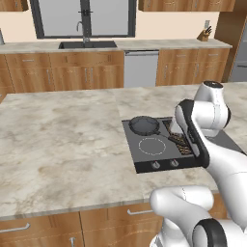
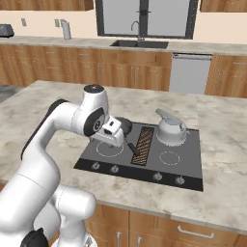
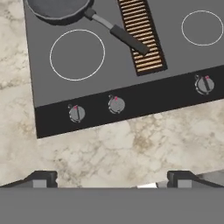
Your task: Pick the pan from the cabinet and place it on the stove. Then turn on the stove burner for the pan.
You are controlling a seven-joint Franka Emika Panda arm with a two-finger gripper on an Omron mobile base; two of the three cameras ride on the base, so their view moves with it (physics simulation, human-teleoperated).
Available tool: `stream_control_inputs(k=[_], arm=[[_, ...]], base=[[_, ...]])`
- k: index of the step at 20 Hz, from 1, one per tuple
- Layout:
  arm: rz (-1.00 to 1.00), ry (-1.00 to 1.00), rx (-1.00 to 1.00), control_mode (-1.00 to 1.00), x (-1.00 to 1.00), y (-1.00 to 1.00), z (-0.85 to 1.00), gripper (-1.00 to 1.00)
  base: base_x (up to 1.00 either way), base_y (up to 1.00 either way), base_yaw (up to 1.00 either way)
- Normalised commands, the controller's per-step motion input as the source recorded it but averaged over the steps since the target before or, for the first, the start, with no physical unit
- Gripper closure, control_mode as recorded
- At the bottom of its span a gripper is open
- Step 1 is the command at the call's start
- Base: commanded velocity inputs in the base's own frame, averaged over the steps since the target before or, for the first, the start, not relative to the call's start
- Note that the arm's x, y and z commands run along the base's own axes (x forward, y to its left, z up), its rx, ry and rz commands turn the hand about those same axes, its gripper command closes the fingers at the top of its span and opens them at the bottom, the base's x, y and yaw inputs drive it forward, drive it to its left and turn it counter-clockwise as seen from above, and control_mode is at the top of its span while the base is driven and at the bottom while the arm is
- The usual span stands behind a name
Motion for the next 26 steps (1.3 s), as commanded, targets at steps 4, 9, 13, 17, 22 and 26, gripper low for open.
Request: stream_control_inputs(k=[4,9,13,17,22,26], arm=[[0.16,0.00,-0.04,-1.00,0.00,0.00,-0.20,-1.00],[0.16,0.00,-0.05,-1.00,0.00,0.00,-0.23,-1.00],[0.17,0.00,-0.08,-1.00,0.07,0.00,-0.32,-1.00],[0.12,0.00,-0.05,-1.00,0.15,-0.01,-0.34,-1.00],[0.12,-0.03,-0.02,-1.00,0.25,-0.08,-0.34,-1.00],[0.10,-0.02,0.00,-1.00,0.13,-0.14,-0.31,-1.00]], base=[[0.00,0.00,0.00],[0.00,0.00,0.00],[0.00,0.00,0.00],[0.00,0.00,0.00],[0.00,0.00,0.00],[0.00,0.00,0.00]])
